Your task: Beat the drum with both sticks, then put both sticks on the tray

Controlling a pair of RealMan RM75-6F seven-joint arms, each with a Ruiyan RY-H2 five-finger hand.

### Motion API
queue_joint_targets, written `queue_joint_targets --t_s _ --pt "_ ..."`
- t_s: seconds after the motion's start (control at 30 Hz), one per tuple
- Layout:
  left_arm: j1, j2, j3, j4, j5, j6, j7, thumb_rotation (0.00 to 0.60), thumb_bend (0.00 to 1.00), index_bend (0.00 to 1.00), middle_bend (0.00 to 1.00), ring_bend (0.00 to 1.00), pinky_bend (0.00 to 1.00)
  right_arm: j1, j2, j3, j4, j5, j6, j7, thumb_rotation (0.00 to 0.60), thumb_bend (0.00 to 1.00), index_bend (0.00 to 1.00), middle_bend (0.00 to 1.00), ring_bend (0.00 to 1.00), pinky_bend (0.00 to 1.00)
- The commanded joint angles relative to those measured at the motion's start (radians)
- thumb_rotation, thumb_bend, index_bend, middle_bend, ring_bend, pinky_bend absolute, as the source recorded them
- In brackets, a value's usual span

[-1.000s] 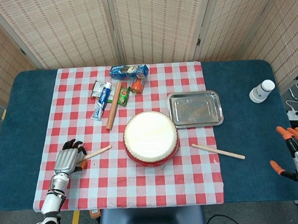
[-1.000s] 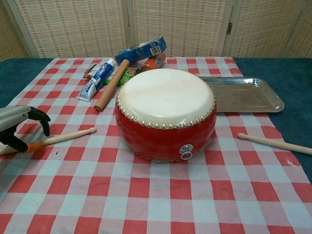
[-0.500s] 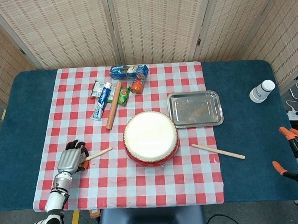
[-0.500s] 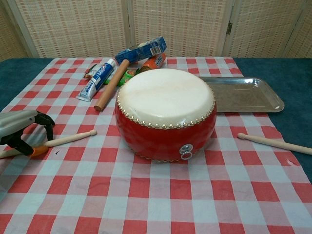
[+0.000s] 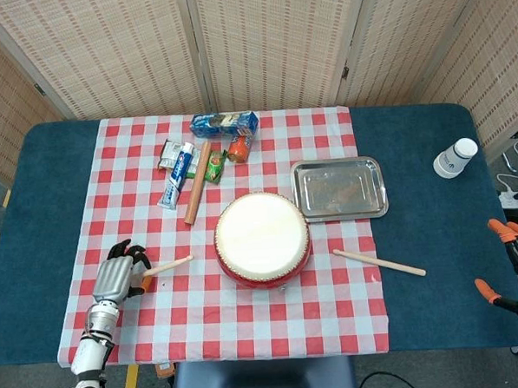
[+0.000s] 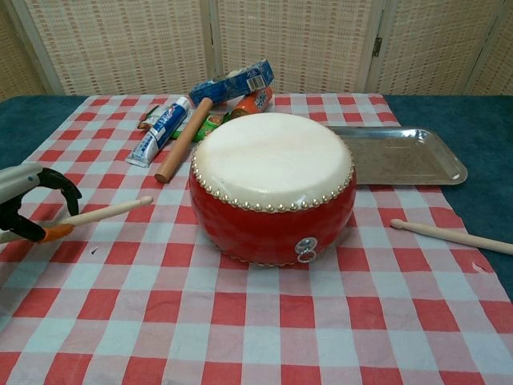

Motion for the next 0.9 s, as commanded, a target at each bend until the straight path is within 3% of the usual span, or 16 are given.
queue_joint_targets --t_s 0.03,0.27,0.33,0.47,0.77,0.9 --pt "0.085 0.063 -0.018 -0.026 0.144 0.071 -0.356 0.6 0.42 0.6 0.26 0.07 0.07 0.001 -0.001 0.0 -0.002 0.0 -0.002 -0.002 0.6 0.16 0.0 0.14 0.0 0.09" --pt "0.136 0.119 -0.017 0.04 0.278 -0.014 -1.071 0.6 0.42 0.57 0.3 0.14 0.12 0.011 -0.005 0.002 -0.008 0.0 -0.016 -0.018 0.6 0.16 0.0 0.14 0.0 0.09" --pt "0.139 0.126 -0.012 0.06 0.306 -0.035 -1.229 0.6 0.42 0.57 0.33 0.17 0.18 0.014 -0.006 0.004 -0.011 0.001 -0.022 -0.021 0.6 0.16 0.0 0.14 0.0 0.09" --pt "0.136 0.136 -0.002 0.095 0.356 -0.083 -1.561 0.6 0.42 0.55 0.36 0.21 0.19 0.021 -0.005 0.005 -0.018 0.0 -0.03 -0.031 0.6 0.16 0.0 0.14 0.0 0.09" --pt "0.103 0.099 0.049 0.269 0.464 -0.113 -2.047 0.6 0.45 0.48 0.42 0.3 0.26 0.018 -0.003 0.005 -0.023 0.009 -0.029 -0.036 0.6 0.16 0.0 0.14 0.0 0.09" --pt "0.09 0.081 0.062 0.322 0.474 -0.116 -2.144 0.6 0.46 0.48 0.45 0.33 0.29 0.017 -0.003 0.004 -0.022 0.008 -0.03 -0.035 0.6 0.16 0.0 0.14 0.0 0.09"
